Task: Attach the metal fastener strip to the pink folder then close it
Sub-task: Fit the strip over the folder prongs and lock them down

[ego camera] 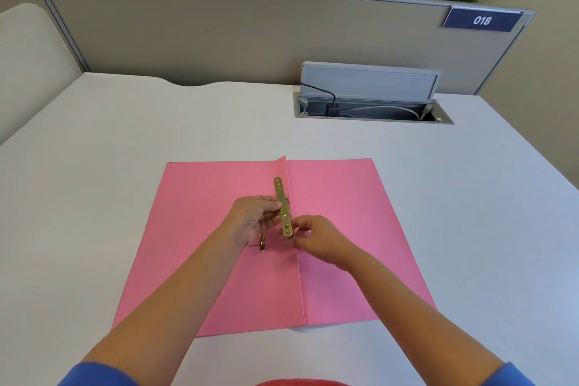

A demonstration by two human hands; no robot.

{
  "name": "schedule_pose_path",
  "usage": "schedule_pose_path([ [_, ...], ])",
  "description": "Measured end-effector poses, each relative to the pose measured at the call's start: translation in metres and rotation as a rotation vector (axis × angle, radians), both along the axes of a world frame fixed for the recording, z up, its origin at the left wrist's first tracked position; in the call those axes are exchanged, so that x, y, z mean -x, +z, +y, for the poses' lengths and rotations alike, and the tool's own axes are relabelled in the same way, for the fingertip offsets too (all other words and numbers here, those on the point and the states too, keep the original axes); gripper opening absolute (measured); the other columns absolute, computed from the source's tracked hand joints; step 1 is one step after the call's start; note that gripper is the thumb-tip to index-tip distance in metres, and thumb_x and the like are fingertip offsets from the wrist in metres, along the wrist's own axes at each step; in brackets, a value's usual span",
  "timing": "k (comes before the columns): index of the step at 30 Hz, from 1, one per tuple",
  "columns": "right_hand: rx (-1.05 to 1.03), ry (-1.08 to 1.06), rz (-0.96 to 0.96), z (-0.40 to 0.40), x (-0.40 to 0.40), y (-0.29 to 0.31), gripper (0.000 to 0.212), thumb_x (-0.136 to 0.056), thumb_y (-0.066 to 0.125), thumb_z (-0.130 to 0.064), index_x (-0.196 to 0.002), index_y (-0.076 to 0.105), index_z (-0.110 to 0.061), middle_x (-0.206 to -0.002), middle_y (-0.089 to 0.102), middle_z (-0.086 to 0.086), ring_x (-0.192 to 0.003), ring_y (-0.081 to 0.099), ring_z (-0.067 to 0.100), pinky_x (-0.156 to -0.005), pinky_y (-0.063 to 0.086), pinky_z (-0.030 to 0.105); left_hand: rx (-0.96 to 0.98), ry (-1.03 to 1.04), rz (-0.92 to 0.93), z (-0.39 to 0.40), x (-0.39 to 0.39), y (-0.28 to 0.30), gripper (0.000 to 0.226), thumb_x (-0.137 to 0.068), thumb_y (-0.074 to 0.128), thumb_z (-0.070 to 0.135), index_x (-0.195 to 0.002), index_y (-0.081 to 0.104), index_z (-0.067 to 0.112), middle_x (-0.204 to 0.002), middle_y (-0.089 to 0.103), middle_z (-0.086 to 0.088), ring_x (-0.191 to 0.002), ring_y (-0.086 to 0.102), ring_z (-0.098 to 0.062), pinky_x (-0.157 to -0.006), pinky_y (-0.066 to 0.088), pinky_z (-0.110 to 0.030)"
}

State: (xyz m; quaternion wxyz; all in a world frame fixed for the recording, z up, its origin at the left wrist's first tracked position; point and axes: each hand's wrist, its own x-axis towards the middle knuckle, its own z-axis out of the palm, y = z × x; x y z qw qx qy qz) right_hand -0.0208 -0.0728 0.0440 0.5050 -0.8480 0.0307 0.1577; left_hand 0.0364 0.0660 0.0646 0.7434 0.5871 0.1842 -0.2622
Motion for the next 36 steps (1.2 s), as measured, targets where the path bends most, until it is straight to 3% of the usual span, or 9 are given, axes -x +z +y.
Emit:
schedule_pose_path([
  [3,-0.093,0.008,-0.014,0.003,0.002,-0.002,0.017,-0.08,0.069,-0.011,-0.094,0.075,-0.017,-0.076,0.065,-0.018,-0.073,0.058,-0.004,-0.072,0.044,0.002,0.004,-0.007,0.0,0.001,-0.001,0.001,0.014,-0.081,0.056,-0.011,-0.076,0.063,0.0,-0.045,0.067,-0.002,-0.038,0.061,-0.008,-0.041,0.052,-0.016],
  [6,-0.137,-0.016,-0.043,0.005,0.004,-0.003,0.014,-0.081,0.068,-0.012,-0.086,0.074,-0.024,-0.071,0.065,-0.017,-0.064,0.055,-0.013,-0.067,0.042,-0.001,0.003,-0.009,0.0,0.002,-0.001,0.001,0.014,-0.081,0.055,-0.011,-0.076,0.062,0.0,-0.044,0.067,-0.002,-0.037,0.061,-0.007,-0.04,0.051,-0.016],
  [10,-0.162,-0.127,-0.053,0.007,0.005,-0.005,0.011,-0.085,0.064,-0.012,-0.09,0.073,-0.008,-0.071,0.065,-0.007,-0.069,0.056,0.007,-0.066,0.046,0.012,0.002,-0.014,0.0,0.001,-0.001,0.001,0.013,-0.081,0.056,-0.011,-0.077,0.062,-0.001,-0.044,0.066,-0.001,-0.037,0.061,-0.007,-0.04,0.051,-0.016],
  [17,-0.193,-0.195,-0.075,0.01,0.004,-0.002,0.012,-0.084,0.065,-0.013,-0.074,0.068,-0.019,-0.066,0.063,-0.004,-0.058,0.052,0.005,-0.053,0.045,0.006,-0.01,-0.018,-0.001,0.001,-0.001,0.0,0.012,-0.081,0.056,-0.011,-0.078,0.061,-0.002,-0.043,0.066,-0.002,-0.036,0.06,-0.008,-0.04,0.052,-0.016],
  [20,-0.207,-0.199,-0.077,0.011,0.004,-0.003,0.019,-0.084,0.064,-0.012,-0.07,0.067,-0.024,-0.068,0.063,-0.002,-0.059,0.052,0.007,-0.056,0.046,0.009,-0.014,-0.016,-0.005,0.001,-0.002,-0.001,0.013,-0.081,0.056,-0.011,-0.077,0.061,0.0,-0.042,0.066,-0.002,-0.036,0.06,-0.008,-0.04,0.051,-0.016],
  [27,-0.23,-0.21,-0.073,0.011,0.004,-0.005,0.02,-0.085,0.061,-0.01,-0.071,0.068,-0.022,-0.073,0.064,0.004,-0.065,0.053,0.013,-0.067,0.048,0.023,-0.027,-0.018,-0.015,0.0,-0.002,-0.005,0.014,-0.08,0.058,-0.011,-0.075,0.062,0.001,-0.043,0.066,-0.002,-0.038,0.062,-0.009,-0.04,0.051,-0.017],
  [32,-0.245,-0.212,-0.059,0.009,0.005,-0.007,0.018,-0.086,0.06,-0.011,-0.074,0.068,-0.022,-0.072,0.065,0.001,-0.062,0.055,0.011,-0.063,0.048,0.016,-0.034,-0.022,-0.02,-0.001,-0.002,-0.007,0.013,-0.079,0.058,-0.011,-0.076,0.062,0.001,-0.044,0.066,-0.002,-0.038,0.061,-0.009,-0.039,0.051,-0.017],
  [36,-0.208,-0.245,-0.051,0.003,0.004,-0.012,0.011,-0.086,0.062,-0.011,-0.092,0.07,-0.012,-0.078,0.067,-0.002,-0.063,0.06,0.009,-0.061,0.051,0.013,-0.056,-0.018,-0.022,-0.004,0.0,-0.01,0.013,-0.079,0.058,-0.011,-0.076,0.063,0.001,-0.051,0.066,-0.006,-0.037,0.06,-0.009,-0.039,0.05,-0.017],
])
